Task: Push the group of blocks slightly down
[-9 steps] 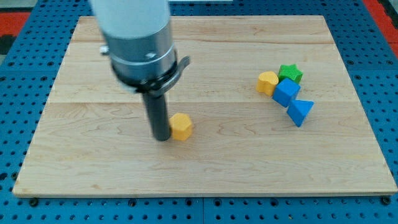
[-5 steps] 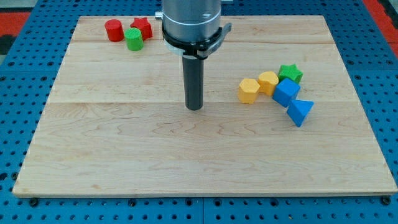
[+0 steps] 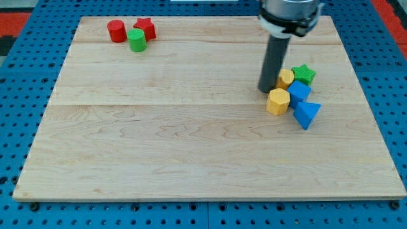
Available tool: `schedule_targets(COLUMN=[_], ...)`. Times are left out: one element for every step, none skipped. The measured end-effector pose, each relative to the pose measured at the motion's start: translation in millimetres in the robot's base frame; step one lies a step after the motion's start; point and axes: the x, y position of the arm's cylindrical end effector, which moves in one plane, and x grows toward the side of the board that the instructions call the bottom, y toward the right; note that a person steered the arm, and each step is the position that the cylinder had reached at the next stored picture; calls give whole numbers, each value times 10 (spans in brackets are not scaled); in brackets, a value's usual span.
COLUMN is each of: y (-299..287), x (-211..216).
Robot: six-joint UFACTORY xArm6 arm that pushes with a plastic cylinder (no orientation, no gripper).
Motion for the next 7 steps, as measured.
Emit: schedule_targets(y=[-702, -817, -284, -23, 236, 455, 475], x=[-193, -469, -432, -530, -530, -528, -475])
